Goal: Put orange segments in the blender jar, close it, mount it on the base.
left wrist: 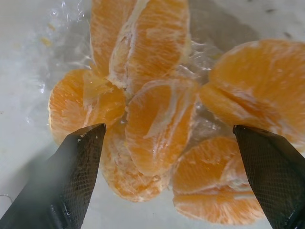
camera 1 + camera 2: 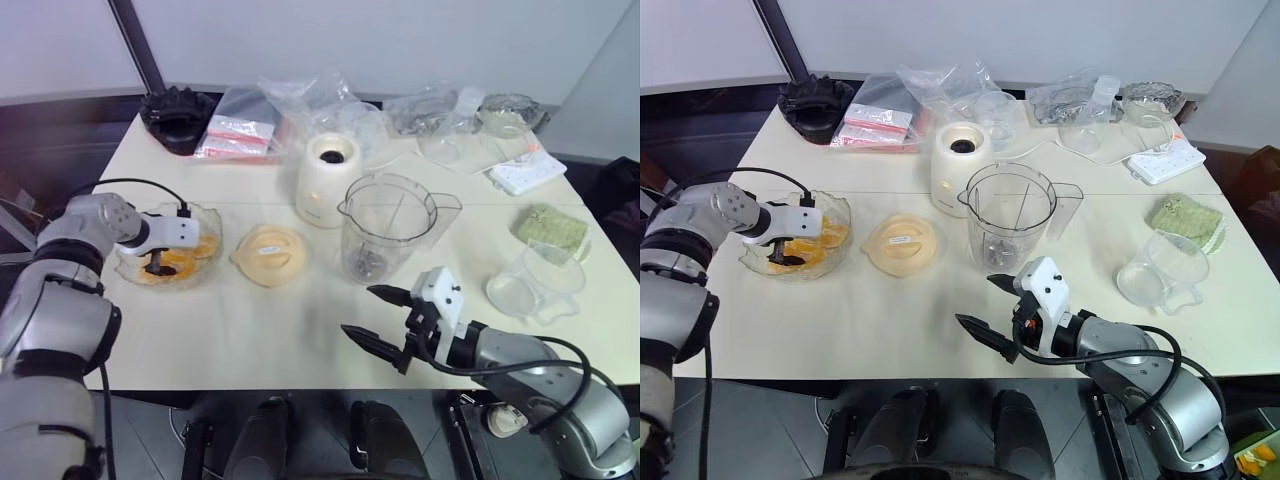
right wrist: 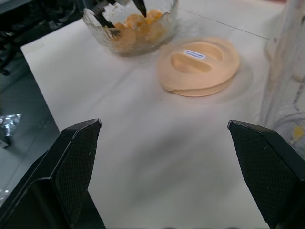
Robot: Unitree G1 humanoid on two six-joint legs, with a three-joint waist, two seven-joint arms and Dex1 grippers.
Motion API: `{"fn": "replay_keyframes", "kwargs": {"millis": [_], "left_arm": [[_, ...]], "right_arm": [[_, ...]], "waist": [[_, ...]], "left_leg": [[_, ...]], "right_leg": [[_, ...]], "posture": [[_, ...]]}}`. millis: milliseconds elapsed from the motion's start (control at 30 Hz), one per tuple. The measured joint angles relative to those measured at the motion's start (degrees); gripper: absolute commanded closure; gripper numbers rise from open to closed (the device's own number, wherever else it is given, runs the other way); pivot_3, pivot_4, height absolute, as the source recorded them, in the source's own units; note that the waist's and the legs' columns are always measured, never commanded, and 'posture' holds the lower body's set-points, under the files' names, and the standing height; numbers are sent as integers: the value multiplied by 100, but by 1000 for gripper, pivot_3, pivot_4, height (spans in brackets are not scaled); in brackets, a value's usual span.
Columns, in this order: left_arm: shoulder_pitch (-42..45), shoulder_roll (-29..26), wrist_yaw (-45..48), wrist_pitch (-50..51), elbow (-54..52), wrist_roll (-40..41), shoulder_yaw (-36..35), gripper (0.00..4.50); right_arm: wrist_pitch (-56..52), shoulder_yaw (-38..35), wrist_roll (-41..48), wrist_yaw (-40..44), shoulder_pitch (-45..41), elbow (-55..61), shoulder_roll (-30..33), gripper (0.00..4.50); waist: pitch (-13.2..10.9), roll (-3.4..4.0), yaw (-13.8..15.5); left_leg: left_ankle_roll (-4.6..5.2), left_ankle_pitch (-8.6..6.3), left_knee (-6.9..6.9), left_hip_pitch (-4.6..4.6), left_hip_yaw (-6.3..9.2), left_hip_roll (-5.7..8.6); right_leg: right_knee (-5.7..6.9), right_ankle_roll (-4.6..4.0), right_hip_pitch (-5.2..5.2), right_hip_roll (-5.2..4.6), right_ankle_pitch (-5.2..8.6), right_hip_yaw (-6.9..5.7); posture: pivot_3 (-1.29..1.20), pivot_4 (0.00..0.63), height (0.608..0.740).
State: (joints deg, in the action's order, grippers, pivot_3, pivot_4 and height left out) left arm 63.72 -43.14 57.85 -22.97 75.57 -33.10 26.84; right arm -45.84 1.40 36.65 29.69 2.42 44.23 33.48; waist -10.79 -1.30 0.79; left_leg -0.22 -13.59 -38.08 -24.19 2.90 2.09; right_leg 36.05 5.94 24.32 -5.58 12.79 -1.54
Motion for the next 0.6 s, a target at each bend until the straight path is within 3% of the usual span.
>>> {"fn": "replay_keyframes", "kwargs": {"millis": [600], "left_arm": [[65,458,-158,925,201,98,-315,35]], "right_arm": [[-272,-72,397,-477,-140,295,-17,0]], "waist": [[2,3,0]], "left_leg": [[1,1,-4,9,7,2]], "right_leg": [[12,0,-5,1,-1,-5]], "posture": [[0,150,740]]}}
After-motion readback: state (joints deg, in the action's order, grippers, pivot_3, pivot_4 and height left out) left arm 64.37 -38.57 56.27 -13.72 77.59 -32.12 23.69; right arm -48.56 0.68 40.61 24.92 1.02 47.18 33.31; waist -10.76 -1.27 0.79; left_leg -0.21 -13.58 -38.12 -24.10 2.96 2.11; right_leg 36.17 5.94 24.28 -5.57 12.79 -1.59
